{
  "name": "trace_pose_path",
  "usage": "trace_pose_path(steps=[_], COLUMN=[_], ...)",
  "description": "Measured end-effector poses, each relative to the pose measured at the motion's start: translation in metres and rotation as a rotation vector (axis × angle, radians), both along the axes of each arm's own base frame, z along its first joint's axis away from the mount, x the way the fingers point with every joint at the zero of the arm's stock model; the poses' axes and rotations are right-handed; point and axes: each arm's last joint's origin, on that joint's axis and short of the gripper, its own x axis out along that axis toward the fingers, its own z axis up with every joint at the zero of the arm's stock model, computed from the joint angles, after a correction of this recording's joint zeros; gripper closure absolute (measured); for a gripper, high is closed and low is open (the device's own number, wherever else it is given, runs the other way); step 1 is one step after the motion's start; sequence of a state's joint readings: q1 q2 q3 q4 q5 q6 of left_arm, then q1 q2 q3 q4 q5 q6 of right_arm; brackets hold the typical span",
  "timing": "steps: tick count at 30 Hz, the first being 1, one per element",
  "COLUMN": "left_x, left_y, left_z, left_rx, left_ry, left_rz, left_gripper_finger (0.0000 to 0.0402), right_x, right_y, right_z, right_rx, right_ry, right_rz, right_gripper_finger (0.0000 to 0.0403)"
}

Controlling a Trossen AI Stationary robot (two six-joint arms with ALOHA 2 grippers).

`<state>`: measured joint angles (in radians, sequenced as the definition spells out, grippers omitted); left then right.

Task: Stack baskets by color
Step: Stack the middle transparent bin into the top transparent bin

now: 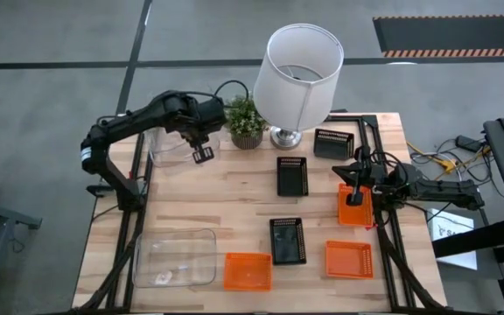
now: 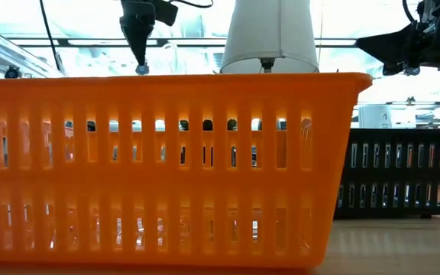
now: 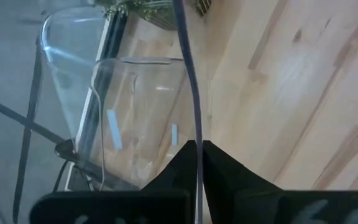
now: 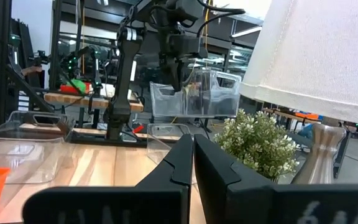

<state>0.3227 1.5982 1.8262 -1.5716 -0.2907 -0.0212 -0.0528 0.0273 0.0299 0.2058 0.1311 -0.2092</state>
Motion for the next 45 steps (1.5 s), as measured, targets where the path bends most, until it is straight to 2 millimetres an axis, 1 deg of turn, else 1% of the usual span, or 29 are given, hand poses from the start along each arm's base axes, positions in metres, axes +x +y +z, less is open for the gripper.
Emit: trace_pose_path(steps=[4,6,10,14,24,31,38,45], left_x=[-0.001,-0.003,-0.007,-0.015,-0.022,-0.021,-0.020,-0.019], left_y=[0.000,0.000,-0.001,-0.003,0.002,0.003,0.005,0.006], left_z=[-0.001,-0.005,-0.020,-0.033,-0.065,-0.067,-0.067,-0.069], left_rx=[-0.010,-0.018,-0.073,-0.091,-0.116,-0.102,-0.050,-0.049], left_ry=[-0.002,0.012,0.048,0.091,0.224,0.222,0.213,0.216], left_rz=[0.001,0.010,0.036,0.052,0.081,0.079,0.087,0.069], left_gripper_finger=[0.0401,0.0401,0.0401,0.0401,0.0401,0.0401,0.0401,0.0401], right_x=[0.000,0.000,0.000,0.000,0.000,0.000,0.000,0.000], right_y=[0.000,0.000,0.000,0.000,0.000,0.000,0.000,0.000], right_z=[0.000,-0.001,-0.001,-0.001,-0.001,-0.001,-0.001,-0.001], right_rx=[0.000,0.000,0.001,0.001,0.000,-0.003,-0.010,-0.011], right_ry=[0.002,0.008,0.015,0.015,0.010,0.008,0.009,0.010], right_rz=[0.000,0.000,0.000,0.000,0.000,-0.001,-0.002,-0.003], right_gripper_finger=[0.0394,0.0394,0.0394,0.0394,0.0394,0.0394,0.0394,0.0394])
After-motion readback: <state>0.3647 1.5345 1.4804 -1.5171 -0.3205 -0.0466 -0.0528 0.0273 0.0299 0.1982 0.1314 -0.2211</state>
